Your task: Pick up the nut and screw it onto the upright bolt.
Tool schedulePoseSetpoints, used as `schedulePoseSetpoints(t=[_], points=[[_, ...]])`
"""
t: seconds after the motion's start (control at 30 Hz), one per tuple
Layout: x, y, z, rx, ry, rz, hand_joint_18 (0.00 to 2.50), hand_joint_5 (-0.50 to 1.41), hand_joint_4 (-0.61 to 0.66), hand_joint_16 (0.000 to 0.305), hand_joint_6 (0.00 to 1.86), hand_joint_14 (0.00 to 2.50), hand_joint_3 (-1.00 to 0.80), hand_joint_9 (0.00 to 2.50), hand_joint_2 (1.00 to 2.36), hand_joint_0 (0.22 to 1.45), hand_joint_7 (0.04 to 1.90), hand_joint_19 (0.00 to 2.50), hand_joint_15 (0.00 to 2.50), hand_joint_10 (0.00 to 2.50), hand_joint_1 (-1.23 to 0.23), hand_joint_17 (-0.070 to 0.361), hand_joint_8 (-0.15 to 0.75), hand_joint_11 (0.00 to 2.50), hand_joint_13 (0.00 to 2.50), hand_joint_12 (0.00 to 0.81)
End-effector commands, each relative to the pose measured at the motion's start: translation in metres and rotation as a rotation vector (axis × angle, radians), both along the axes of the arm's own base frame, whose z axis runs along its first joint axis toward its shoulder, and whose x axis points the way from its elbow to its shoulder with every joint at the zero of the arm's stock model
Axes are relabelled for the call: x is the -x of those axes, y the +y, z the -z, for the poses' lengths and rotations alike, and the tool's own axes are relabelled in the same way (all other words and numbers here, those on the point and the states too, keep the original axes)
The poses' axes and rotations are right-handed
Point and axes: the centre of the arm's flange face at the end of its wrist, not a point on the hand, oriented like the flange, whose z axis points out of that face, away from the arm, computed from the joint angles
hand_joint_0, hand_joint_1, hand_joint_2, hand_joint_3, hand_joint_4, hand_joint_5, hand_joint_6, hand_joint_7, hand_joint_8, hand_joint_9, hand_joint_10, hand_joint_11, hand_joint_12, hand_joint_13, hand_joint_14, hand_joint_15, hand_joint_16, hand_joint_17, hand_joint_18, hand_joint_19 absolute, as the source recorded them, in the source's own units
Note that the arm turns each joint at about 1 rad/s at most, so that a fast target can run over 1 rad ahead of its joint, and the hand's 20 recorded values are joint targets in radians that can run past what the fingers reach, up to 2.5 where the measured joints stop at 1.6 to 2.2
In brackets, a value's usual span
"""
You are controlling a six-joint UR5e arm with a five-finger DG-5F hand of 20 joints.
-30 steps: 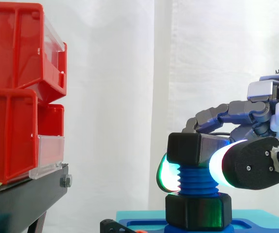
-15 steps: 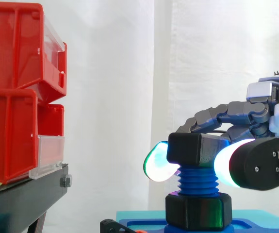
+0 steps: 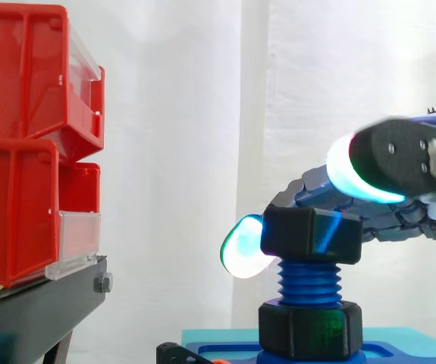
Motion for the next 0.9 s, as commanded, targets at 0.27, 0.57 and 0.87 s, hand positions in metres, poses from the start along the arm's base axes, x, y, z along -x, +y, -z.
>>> schedulePoseSetpoints(t=[0.27, 0.57, 0.87], points=[[-0.014, 0.005, -0.027, -0.003, -0.033, -0.035, 0.00, -0.28, 0.16, 0.066, 0.50, 0.00, -0.50, 0.02, 1.00, 0.33, 0.50, 0.07, 0.00, 0.00, 0.05, 0.149, 0.262, 0.00, 0.00, 0.431], [-0.022, 0.012, -0.046, 0.001, -0.034, -0.053, 0.00, -0.21, 0.20, 0.063, 0.50, 0.00, -0.50, 0.11, 1.00, 0.38, 0.76, 0.05, 0.00, 0.00, -0.01, 0.142, 0.271, 0.00, 0.01, 0.417], [-0.022, 0.018, -0.046, 0.010, -0.036, -0.056, 0.00, -0.16, 0.25, 0.059, 0.50, 0.00, -0.50, 0.29, 1.00, 0.42, 0.94, 0.03, 0.00, 0.00, -0.23, 0.133, 0.286, 0.00, 0.13, 0.389]])
